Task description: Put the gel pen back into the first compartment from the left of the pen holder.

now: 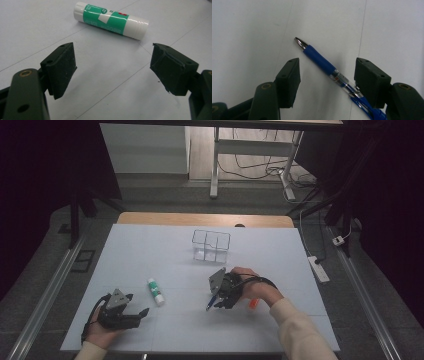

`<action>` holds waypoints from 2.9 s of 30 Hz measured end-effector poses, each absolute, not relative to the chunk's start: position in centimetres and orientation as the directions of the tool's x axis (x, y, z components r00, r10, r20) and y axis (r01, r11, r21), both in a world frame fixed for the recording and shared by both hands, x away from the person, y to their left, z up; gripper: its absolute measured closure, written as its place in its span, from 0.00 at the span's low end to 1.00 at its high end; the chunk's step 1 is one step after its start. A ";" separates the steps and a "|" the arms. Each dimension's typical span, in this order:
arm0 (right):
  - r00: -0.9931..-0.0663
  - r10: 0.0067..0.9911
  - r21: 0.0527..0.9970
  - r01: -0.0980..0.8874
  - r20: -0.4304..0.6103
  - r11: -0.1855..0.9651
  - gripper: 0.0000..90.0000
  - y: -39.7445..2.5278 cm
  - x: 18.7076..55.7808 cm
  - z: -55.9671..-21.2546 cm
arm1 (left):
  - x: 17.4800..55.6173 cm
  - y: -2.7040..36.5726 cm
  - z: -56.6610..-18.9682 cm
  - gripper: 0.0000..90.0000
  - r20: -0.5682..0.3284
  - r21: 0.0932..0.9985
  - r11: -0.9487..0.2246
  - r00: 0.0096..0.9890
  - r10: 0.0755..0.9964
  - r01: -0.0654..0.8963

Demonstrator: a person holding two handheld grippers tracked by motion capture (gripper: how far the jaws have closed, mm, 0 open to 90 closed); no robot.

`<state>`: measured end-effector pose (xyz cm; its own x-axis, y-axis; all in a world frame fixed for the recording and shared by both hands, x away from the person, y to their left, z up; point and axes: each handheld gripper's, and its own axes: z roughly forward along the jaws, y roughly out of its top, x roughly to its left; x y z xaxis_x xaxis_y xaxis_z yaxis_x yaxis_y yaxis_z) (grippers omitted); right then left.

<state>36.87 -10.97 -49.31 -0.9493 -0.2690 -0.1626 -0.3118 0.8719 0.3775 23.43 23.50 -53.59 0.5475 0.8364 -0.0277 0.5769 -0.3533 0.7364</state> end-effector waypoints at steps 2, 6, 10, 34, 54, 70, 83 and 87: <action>-0.947 -0.274 0.370 -0.318 -0.167 0.873 0.42 -10.8 36.9 -49.6 | 23.4 23.5 -53.6 0.23 -0.027 0.735 -0.355 0.549 0.836 0.577; -0.941 -0.289 0.358 -0.335 -0.177 0.871 0.48 -10.6 36.9 -49.9 | 23.5 23.5 -53.7 0.23 -0.029 0.735 -0.353 0.548 0.836 0.579; -0.932 -0.312 0.331 -0.357 -0.182 0.874 0.53 -10.3 36.9 -50.1 | 23.5 23.5 -53.7 0.23 -0.027 0.733 -0.359 0.552 0.833 0.578; -0.866 -0.487 0.250 -0.499 -0.111 0.830 0.80 -8.8 37.1 -50.1 | 23.5 23.5 -53.8 0.23 -0.032 0.730 -0.362 0.559 0.829 0.579; -0.874 -0.465 0.310 -0.485 -0.142 0.818 0.89 -9.5 37.0 -49.6 | 23.4 23.6 -53.8 0.23 -0.039 0.734 -0.354 0.556 0.830 0.580; -0.959 -0.202 0.513 -0.277 -0.197 0.812 0.89 -11.6 38.0 -47.0 | 23.5 23.5 -53.8 0.23 -0.036 0.731 -0.358 0.557 0.830 0.580; -0.981 -0.053 0.622 -0.159 -0.186 0.767 0.89 -13.1 38.6 -46.2 | 23.5 23.5 -53.8 0.23 -0.035 0.732 -0.357 0.554 0.832 0.581; -0.987 -0.014 0.647 -0.115 -0.159 0.753 0.89 -13.3 38.6 -46.2 | 23.5 23.5 -53.9 0.23 -0.035 0.731 -0.357 0.554 0.832 0.582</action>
<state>38.60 -13.32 -46.17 -0.9871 -0.0138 -0.1594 -0.1151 0.7534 0.6475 23.50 23.47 -53.85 0.5540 0.8318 -0.0345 0.5820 -0.3573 0.7305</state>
